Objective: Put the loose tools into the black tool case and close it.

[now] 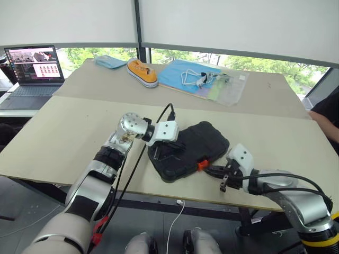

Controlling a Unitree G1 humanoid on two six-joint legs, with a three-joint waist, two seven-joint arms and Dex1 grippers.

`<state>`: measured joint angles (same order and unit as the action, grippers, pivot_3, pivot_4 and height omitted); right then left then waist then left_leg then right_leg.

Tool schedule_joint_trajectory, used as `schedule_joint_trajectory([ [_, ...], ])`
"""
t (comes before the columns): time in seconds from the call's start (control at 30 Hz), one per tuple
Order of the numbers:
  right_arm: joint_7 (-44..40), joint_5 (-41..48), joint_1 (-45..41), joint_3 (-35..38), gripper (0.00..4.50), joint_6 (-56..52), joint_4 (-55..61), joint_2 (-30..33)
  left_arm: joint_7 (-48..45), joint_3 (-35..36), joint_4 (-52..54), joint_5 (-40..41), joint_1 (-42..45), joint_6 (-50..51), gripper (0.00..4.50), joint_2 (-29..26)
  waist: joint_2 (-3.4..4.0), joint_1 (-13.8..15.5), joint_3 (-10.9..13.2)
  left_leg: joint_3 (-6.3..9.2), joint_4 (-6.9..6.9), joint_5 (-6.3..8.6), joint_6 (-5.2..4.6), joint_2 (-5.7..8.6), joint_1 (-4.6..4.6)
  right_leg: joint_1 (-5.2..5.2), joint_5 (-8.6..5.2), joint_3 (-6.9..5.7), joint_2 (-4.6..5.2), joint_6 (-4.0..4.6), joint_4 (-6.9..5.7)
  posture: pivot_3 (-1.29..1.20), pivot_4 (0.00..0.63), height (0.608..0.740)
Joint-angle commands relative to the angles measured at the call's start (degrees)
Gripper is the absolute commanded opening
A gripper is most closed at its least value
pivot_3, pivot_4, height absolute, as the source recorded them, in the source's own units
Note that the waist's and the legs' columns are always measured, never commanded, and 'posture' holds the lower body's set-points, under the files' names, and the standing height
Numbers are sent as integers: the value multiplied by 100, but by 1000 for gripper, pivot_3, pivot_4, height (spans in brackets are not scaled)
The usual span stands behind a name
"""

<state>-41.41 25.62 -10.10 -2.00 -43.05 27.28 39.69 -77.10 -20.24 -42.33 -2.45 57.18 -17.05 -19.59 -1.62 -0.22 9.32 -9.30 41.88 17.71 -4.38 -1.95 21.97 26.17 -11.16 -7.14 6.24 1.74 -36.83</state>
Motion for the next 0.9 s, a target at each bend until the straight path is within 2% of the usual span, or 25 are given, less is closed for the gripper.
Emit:
schedule_joint_trajectory([
  [0.03,45,-49,-242,135,0,370,109,-97,-81,-362,-271,-382,-257,24,55,51,0,-3,-2,0,0,0,0,0,-2,-1,0,0,0,0,0,0,150,718],
  [0.23,-8,-65,-168,138,0,361,66,-25,-35,-254,-306,-329,-250,122,55,20,8,8,-13,0,1,1,-1,1,-1,-1,5,2,2,-3,0,0,150,718],
  [0.33,-482,559,193,1042,769,56,324,477,-129,467,-29,374,-253,1245,728,-343,9,20,-13,0,1,2,-3,1,5,1,5,1,3,-3,1,0,150,718],
  [0.4,-831,733,371,1435,1485,128,317,803,-224,753,294,663,-336,1757,1501,-614,12,-11,-13,-2,-1,4,-8,3,13,9,5,1,2,-3,4,0,150,718],
  [0.5,-1709,1275,563,2442,2493,37,-67,1493,-675,1338,1239,1311,-711,2784,2593,-1528,17,-94,-8,-3,-8,-1,1,-4,10,15,2,5,-13,1,8,0,150,718],
  [0.63,-2703,1588,705,3203,3968,53,-691,2222,-1042,1967,2298,2061,-1075,4172,4083,-2627,15,-61,11,-2,-17,-6,11,-8,11,19,-3,1,-17,8,6,0,150,718],
  [0.7,-2920,1624,727,3317,4392,105,-865,2383,-1064,2074,2605,2242,-1197,4549,4462,-2897,13,-28,15,0,-16,-6,10,-8,20,22,-3,-3,-13,7,12,0,150,718],
  [0.77,-3158,1546,729,3389,4392,241,-1102,2520,-1084,2172,2916,2394,-1344,4877,4462,-3163,14,60,15,3,-16,-3,6,-5,11,7,-9,-6,-1,-2,19,0,150,718],
  [0.83,-3613,1430,588,3353,4392,372,-1676,2854,-1127,2573,2957,2477,-1730,4931,4462,-3658,18,98,16,2,-16,7,-8,5,14,7,-12,-4,13,-11,25,0,150,718],
  [0.9,-3801,1339,494,3223,4392,522,-1947,2952,-1052,2729,3018,2508,-2013,4880,4462,-3847,31,87,24,-6,-13,11,-14,10,21,16,-9,3,19,-17,25,0,150,718],
])
